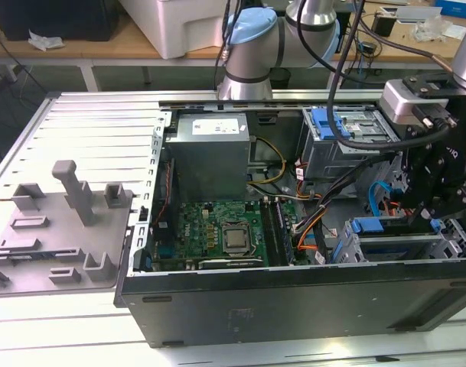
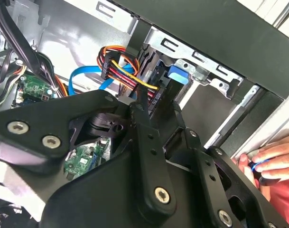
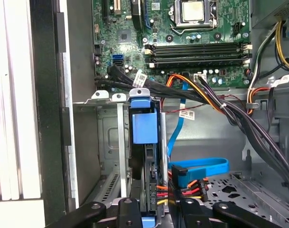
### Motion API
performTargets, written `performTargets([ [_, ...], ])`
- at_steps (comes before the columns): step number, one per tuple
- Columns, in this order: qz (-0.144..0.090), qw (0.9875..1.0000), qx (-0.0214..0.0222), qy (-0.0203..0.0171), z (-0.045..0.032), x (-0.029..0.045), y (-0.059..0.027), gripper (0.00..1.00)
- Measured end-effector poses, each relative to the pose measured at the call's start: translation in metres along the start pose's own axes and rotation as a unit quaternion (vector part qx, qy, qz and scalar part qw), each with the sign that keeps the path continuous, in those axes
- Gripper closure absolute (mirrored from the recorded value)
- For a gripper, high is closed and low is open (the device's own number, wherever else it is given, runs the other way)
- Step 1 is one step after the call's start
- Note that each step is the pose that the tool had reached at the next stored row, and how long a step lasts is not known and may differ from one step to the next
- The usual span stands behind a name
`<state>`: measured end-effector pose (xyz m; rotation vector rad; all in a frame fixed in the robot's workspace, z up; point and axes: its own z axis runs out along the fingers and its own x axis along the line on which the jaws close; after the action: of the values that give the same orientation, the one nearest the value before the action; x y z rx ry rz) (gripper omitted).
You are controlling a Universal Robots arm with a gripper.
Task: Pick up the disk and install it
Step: 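Insert the first disk wire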
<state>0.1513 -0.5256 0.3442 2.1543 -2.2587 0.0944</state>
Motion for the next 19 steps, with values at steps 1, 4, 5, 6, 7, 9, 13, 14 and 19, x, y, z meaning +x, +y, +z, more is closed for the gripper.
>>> performTargets([
  [1, 0.000, 1.0000, 0.0000, -0.0001, -0.0009, 0.0001, 0.0000, 0.64],
  [4, 0.000, 1.0000, 0.0000, 0.0000, -0.0048, 0.0003, -0.0001, 0.64],
  [5, 0.000, 1.0000, 0.0000, 0.0000, -0.0057, 0.0003, -0.0002, 0.64],
  [6, 0.000, 1.0000, 0.0000, 0.0000, -0.0065, 0.0004, -0.0002, 0.64],
  [7, 0.000, 1.0000, 0.0000, 0.0000, -0.0078, 0.0004, -0.0002, 0.64],
  [9, 0.000, 1.0000, 0.0000, -0.0001, -0.0095, 0.0005, -0.0002, 0.64],
  [13, 0.000, 1.0000, 0.0000, 0.0000, -0.0138, 0.0005, -0.0003, 0.64],
  [14, 0.000, 1.0000, 0.0000, 0.0000, -0.0151, 0.0005, -0.0004, 0.64],
  [19, 0.000, 1.0000, 0.0000, 0.0001, -0.0242, 0.0008, -0.0006, 0.64],
])
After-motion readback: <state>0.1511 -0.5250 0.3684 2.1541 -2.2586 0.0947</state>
